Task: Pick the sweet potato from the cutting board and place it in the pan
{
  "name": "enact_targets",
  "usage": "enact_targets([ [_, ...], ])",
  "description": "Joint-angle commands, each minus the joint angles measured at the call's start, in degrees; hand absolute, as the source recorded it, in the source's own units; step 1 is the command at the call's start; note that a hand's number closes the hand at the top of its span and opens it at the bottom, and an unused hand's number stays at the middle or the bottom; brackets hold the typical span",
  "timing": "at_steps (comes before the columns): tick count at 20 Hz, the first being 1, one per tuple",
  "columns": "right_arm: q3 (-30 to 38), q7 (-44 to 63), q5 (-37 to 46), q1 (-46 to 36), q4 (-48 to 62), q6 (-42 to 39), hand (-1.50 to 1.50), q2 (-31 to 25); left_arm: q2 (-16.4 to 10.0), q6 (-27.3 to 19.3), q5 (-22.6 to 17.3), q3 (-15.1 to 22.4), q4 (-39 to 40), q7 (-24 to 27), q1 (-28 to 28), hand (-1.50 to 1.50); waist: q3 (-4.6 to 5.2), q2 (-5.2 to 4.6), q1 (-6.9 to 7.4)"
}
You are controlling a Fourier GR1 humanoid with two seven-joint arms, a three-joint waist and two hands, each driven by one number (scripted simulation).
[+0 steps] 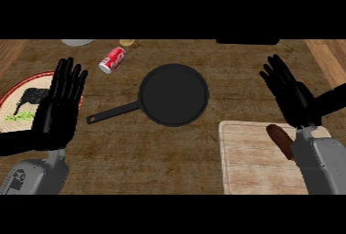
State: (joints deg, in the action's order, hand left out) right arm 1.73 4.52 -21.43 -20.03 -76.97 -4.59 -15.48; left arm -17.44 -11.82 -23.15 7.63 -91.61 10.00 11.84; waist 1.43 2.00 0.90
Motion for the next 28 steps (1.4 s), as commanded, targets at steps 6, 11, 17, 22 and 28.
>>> enact_targets([
  [6,-5.2,-6.1,19.0,-3.7,-6.7,2.4,-1.5,-11.6,-12.2,-2.7,14.1,4.5,7.9,-8.5,-10.0,0.0,-1.41,-1.75,-0.35],
  [11,2.6,-0.4,29.6,8.6,-8.5,19.2,-1.5,-18.0,-12.1,-3.1,13.5,5.4,6.7,-11.3,-15.0,0.0,-1.38,-0.86,-4.14],
  [17,-3.6,6.8,43.6,18.1,-18.0,12.9,-1.5,-31.2,-12.1,-3.6,14.0,5.7,4.5,-14.0,-15.0,0.0,-1.18,-1.25,-3.3],
  [22,-5.8,18.0,45.5,20.2,-29.4,3.5,-1.5,-36.4,-12.2,-2.9,15.0,5.2,4.9,-13.3,-14.3,0.0,-1.26,-1.68,-2.07],
  [28,-11.2,27.7,41.8,12.4,-32.0,-9.7,-1.5,-35.4,-9.4,-2.8,17.0,7.2,4.1,-14.9,-12.9,0.0,-1.38,-2.07,-0.46],
])
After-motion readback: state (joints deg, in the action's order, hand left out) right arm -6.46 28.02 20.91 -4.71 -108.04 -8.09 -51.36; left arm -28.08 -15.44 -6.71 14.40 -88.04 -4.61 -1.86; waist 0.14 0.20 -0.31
